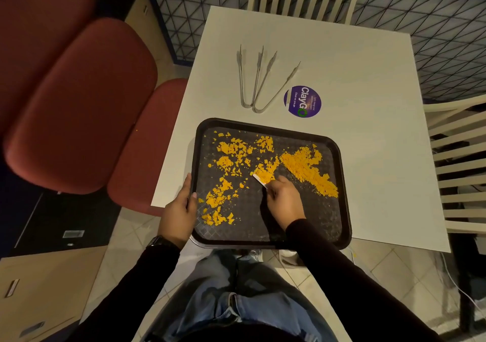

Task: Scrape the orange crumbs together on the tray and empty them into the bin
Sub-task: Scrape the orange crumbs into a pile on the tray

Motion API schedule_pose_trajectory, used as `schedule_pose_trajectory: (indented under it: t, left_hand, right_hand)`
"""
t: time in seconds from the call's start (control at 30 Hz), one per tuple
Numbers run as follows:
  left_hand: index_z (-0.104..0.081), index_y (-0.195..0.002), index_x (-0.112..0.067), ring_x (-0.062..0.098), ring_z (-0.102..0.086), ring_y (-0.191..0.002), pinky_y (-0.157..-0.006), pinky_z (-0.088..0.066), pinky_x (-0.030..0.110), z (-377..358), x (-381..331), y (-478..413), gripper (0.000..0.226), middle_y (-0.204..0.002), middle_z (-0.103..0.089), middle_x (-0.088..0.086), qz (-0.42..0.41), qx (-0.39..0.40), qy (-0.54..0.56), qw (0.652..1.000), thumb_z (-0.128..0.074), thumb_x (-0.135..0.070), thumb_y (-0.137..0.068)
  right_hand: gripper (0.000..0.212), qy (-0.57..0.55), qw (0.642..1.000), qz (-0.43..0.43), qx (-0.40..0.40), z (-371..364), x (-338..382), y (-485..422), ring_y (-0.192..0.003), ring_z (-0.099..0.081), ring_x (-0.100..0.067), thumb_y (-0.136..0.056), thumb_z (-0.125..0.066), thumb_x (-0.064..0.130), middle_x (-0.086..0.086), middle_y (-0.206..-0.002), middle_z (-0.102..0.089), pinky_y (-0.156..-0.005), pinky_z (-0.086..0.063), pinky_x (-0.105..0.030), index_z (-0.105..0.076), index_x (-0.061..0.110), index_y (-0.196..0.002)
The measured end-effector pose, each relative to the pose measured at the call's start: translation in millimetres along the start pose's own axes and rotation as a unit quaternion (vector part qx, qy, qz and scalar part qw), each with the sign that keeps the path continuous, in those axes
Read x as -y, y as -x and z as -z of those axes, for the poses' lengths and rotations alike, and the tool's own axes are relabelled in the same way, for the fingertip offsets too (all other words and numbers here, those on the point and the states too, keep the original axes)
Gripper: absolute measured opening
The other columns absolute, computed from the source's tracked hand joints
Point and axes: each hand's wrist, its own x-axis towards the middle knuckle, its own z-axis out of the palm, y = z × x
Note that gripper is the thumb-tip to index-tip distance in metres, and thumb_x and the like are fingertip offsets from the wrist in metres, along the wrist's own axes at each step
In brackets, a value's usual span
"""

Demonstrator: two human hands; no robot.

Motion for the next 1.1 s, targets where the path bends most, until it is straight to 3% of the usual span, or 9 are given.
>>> schedule_pose_trajectory:
  t: [0.3,0.53,0.67,0.77,0.87,0.97,1.1]
  left_hand:
    - [-0.020,-0.145,-0.031,0.023,-0.055,-0.066,-0.064,-0.041,0.028,3.1,-0.9,-1.5,0.051,-0.070,-0.055,0.004,0.006,-0.001,-0.007,1.000,-0.036,-0.026,-0.098]
    - [-0.020,-0.145,-0.031,0.023,-0.057,-0.075,-0.072,-0.046,0.033,2.9,-0.2,-0.7,0.051,-0.080,-0.059,0.006,0.005,0.004,-0.003,1.000,-0.037,-0.026,-0.098]
    - [-0.022,-0.145,-0.030,0.024,-0.055,-0.064,-0.064,-0.043,0.033,2.4,1.4,-0.5,0.050,-0.065,-0.056,0.007,0.000,0.005,-0.003,1.000,-0.037,-0.025,-0.097]
    - [-0.022,-0.145,-0.028,0.023,-0.055,-0.067,-0.066,-0.042,0.031,2.6,1.1,0.4,0.051,-0.069,-0.055,0.005,0.001,0.005,0.001,1.000,-0.038,-0.024,-0.097]
    - [-0.021,-0.145,-0.029,0.020,-0.050,-0.061,-0.062,-0.040,0.028,3.8,0.3,0.0,0.051,-0.063,-0.050,-0.001,0.000,0.004,0.003,1.000,-0.038,-0.024,-0.097]
    - [-0.019,-0.145,-0.030,0.028,-0.060,-0.072,-0.070,-0.048,0.035,6.1,0.2,-1.8,0.051,-0.076,-0.058,0.004,0.008,0.007,0.004,1.000,-0.037,-0.025,-0.097]
    - [-0.019,-0.146,-0.030,0.028,-0.060,-0.075,-0.073,-0.049,0.036,6.7,-1.2,-2.1,0.052,-0.078,-0.060,0.005,0.009,0.005,0.005,1.000,-0.037,-0.025,-0.097]
  right_hand:
    - [0.009,0.018,0.996,0.074,0.050,-10.5,-3.6,46.9,-0.073,-0.049,-0.023,-0.084,-0.056,0.001,-0.007,-0.078,-0.051,-0.061,-0.037,-0.032,-0.064,0.004,-0.081]
    - [0.013,-0.011,1.000,0.025,-0.008,-12.0,-2.7,14.1,-0.075,-0.051,-0.026,-0.086,-0.056,0.000,-0.012,-0.080,-0.056,-0.064,-0.044,-0.037,-0.068,0.001,-0.084]
    - [0.014,-0.032,0.998,-0.035,-0.050,-4.3,-14.5,-15.1,-0.087,-0.055,-0.028,-0.086,-0.055,-0.002,-0.015,-0.093,-0.060,-0.080,-0.050,-0.042,-0.069,0.000,-0.087]
    - [0.015,-0.029,0.996,-0.064,-0.049,1.9,-21.5,-27.6,-0.083,-0.055,-0.028,-0.087,-0.054,-0.001,-0.014,-0.090,-0.058,-0.077,-0.050,-0.041,-0.069,0.001,-0.089]
    - [0.015,-0.019,0.998,-0.050,-0.039,3.5,-21.0,-22.7,-0.084,-0.055,-0.026,-0.087,-0.054,0.000,-0.012,-0.089,-0.058,-0.076,-0.049,-0.038,-0.069,0.002,-0.091]
    - [0.012,-0.012,0.999,-0.021,-0.024,-2.4,-14.6,-1.3,-0.082,-0.052,-0.021,-0.086,-0.056,0.001,-0.007,-0.087,-0.056,-0.075,-0.049,-0.036,-0.067,0.004,-0.090]
    - [0.014,-0.009,1.000,0.012,-0.005,-13.5,-4.3,22.2,-0.087,-0.055,-0.026,-0.084,-0.058,0.002,-0.010,-0.092,-0.061,-0.077,-0.050,-0.040,-0.069,0.004,-0.093]
